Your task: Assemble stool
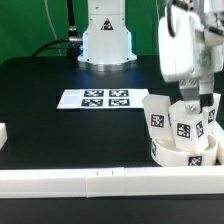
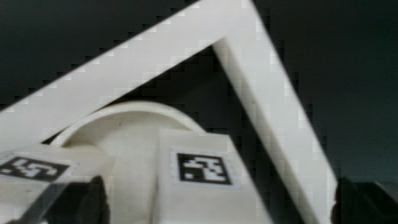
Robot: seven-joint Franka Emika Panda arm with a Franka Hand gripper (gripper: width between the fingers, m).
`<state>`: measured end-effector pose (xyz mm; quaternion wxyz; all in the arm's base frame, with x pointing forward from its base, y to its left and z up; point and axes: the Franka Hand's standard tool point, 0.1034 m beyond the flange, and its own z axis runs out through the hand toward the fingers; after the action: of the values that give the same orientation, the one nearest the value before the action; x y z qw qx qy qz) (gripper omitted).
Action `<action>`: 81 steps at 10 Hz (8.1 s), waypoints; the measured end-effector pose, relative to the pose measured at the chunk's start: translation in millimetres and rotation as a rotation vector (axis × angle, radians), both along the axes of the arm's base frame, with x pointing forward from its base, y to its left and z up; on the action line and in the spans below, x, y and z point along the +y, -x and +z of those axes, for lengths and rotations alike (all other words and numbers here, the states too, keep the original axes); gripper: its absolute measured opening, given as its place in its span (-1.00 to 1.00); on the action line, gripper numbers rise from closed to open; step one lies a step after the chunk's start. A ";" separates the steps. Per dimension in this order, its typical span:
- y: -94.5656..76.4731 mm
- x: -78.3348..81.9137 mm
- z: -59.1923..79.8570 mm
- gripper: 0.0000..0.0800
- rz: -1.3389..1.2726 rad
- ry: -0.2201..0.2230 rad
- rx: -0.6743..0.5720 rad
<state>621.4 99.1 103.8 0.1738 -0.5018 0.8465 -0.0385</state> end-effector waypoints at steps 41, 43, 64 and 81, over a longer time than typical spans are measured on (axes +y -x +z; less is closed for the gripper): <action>5.0 -12.5 -19.1 0.62 2.676 0.548 -0.017; 7.4 -9.0 -21.4 0.62 2.653 0.540 -0.012; 10.3 2.5 -26.3 -0.16 1.372 0.367 0.165; 14.0 24.1 -26.4 -0.16 0.012 0.010 0.181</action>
Offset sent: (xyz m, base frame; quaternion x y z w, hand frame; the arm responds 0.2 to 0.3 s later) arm 0.0000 0.0000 0.0000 0.0000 0.0000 -0.1938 0.9810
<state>607.4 123.2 77.4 0.0945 -0.5094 0.8553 0.0039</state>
